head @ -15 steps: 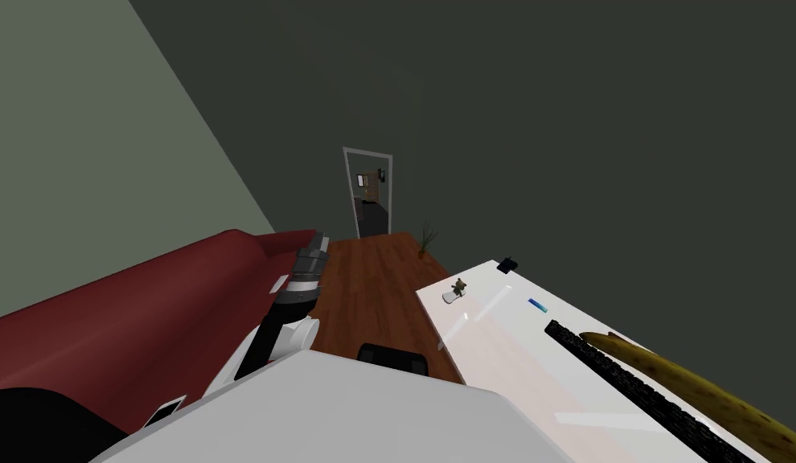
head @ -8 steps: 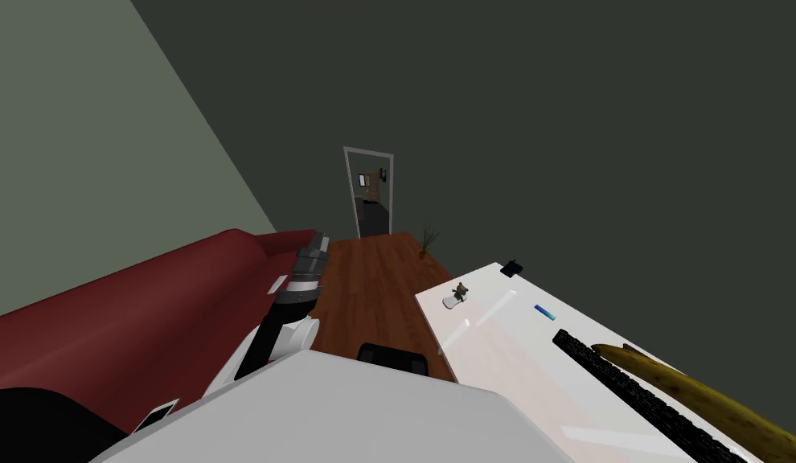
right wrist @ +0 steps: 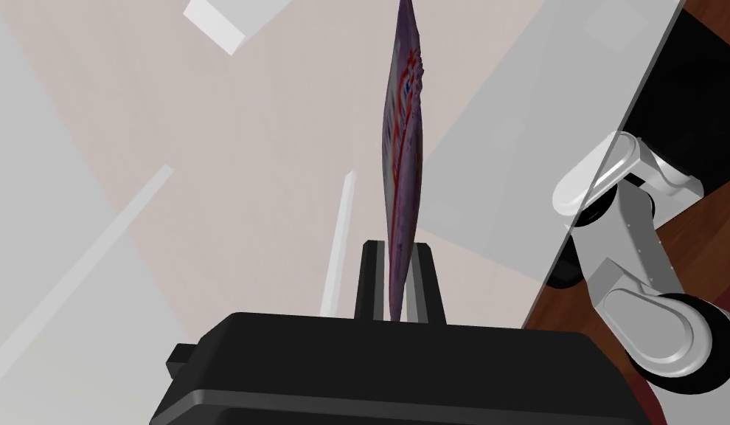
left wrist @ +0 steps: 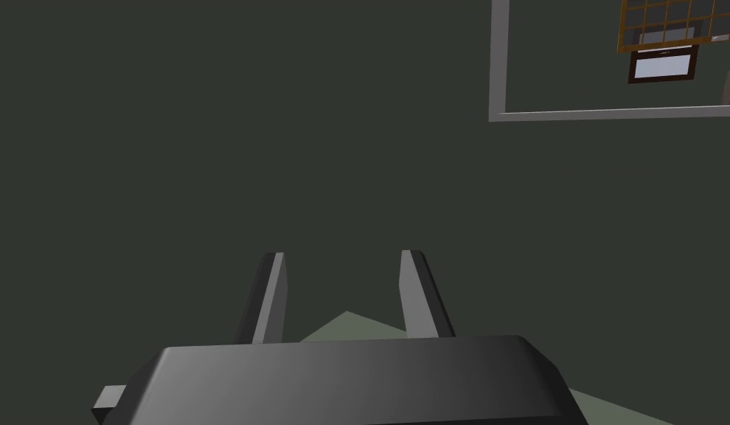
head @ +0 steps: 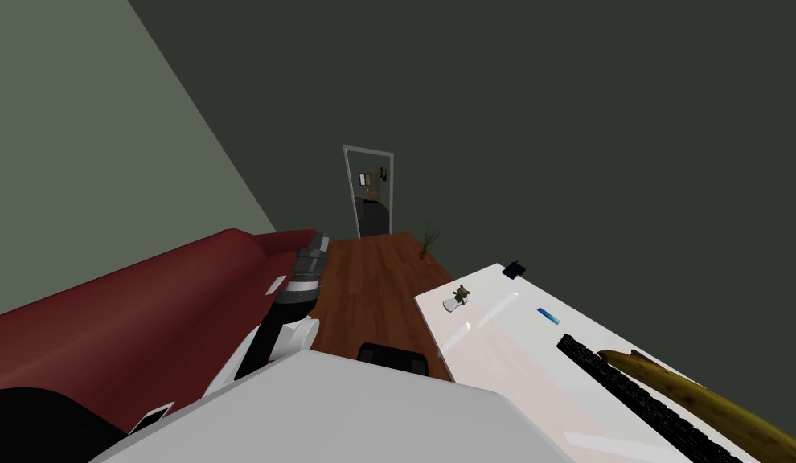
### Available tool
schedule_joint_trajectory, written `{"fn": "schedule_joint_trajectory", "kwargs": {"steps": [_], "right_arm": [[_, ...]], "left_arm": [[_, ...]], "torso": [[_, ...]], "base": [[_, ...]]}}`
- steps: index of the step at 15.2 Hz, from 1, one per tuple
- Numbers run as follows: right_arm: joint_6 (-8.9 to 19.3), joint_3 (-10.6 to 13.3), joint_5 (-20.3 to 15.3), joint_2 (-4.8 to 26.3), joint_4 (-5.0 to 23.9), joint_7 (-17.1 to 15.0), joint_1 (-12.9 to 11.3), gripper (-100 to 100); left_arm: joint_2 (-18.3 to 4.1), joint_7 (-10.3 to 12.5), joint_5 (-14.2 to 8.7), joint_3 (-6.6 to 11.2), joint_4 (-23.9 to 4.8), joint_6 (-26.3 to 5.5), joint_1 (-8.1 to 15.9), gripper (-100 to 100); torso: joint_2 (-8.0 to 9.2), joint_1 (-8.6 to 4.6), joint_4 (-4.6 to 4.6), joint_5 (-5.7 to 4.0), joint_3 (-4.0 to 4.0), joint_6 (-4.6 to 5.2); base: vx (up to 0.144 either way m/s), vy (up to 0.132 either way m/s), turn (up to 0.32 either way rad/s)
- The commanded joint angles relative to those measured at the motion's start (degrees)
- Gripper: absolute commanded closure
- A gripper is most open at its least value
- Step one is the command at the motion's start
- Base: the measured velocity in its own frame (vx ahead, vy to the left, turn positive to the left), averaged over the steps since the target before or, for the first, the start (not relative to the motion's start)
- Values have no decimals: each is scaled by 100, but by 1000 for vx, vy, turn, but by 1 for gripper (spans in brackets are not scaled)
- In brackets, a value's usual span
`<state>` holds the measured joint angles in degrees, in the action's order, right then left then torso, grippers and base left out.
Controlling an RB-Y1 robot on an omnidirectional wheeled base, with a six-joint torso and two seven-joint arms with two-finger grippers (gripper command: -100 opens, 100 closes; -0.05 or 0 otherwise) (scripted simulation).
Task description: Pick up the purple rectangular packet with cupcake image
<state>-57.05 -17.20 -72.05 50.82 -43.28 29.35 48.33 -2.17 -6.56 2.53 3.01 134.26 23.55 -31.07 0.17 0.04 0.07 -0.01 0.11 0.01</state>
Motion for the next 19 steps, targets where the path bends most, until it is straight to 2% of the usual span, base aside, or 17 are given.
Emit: {"fn": "schedule_joint_trajectory", "kwargs": {"steps": [1, 2, 4, 5, 6, 7, 8, 9, 10, 12, 13, 14, 15, 17, 18, 19], "right_arm": [[0, 0, 0, 0, 0, 0, 0, 100], [3, 287, 229, 274, 82, -109, -208, 100], [3, 315, 229, 274, 82, -109, -208, 100], [13, 508, 358, 425, 112, -179, -322, 100], [13, 508, 358, 425, 112, -179, -322, 100], [24, 700, 488, 576, 142, -249, -436, 100], [24, 700, 488, 576, 142, -249, -436, 100], [35, 893, 617, 726, 173, -319, -550, 100], [35, 893, 617, 726, 173, -319, -550, 100], [56, 1226, 877, 1027, 234, -460, -777, 100], [56, 1279, 877, 1027, 234, -460, -777, 100], [67, 1469, 1006, 1178, 264, -530, -891, 100], [67, 1471, 1006, 1178, 264, -530, -891, 100], [88, 1800, 1265, 1479, 325, -670, -1119, 100], [88, 1857, 1265, 1479, 325, -670, -1119, 100], [86, 1715, 1221, 1418, 240, -637, -991, 100]], "left_arm": [[0, 0, 0, 0, 0, 0, 0, 0], [0, 0, 0, 0, 0, 0, 0, 0], [0, 0, 0, 0, 0, 0, 1, 0], [0, 0, 0, 0, 0, 0, 1, 0], [0, 0, 0, 0, 0, 0, 1, 0], [0, 0, 0, 0, 0, 0, 1, 0], [0, 0, 0, 0, 0, 0, 1, 0], [0, 0, 0, 0, 0, 0, 1, 0], [0, 0, 0, 0, 0, 0, 1, 0], [0, 0, 0, 0, 0, 0, 1, 0], [0, 0, 0, 0, 0, 0, 1, 0], [0, 0, 0, 0, 0, 0, 1, 0], [0, 0, 0, 0, 0, 0, 1, 0], [0, 0, 0, 0, 0, 0, 1, 0], [0, 0, 0, 0, 0, 0, 1, 0], [0, 0, 0, 0, 0, 0, 1, 0]], "torso": [[0, 0, 0, 0, 0, 0], [2, -1, 1, 0, 1, 0], [20, 6, 5, 2, 11, 0], [26, 10, 6, 2, 15, 1], [31, 13, 7, 4, 18, 1], [33, 13, 7, 4, 19, 2], [33, 11, 7, 4, 19, 0], [32, 11, 7, 3, 19, 2], [32, 11, 7, 4, 18, 1], [30, 10, 6, 3, 17, 0], [33, 11, 7, 6, 18, -2], [34, 14, 7, 6, 19, 0], [34, 16, 6, 6, 19, 1], [31, 14, 6, 7, 18, 1], [34, 17, 5, 12, 18, 2], [35, 20, 6, 9, 19, 3]], "base": [[0, 0, 0], [-41, 11, -74], [-68, 36, -35], [-79, 48, -32], [-71, 38, -27], [-68, 30, -50], [-64, 32, -31], [-67, 33, -31], [-60, 32, -27], [-71, 33, -58], [-78, 40, -31], [-73, 41, -42], [-68, 34, -30], [-68, 36, -50], [-77, 39, -42], [-42, 23, -7]]}}
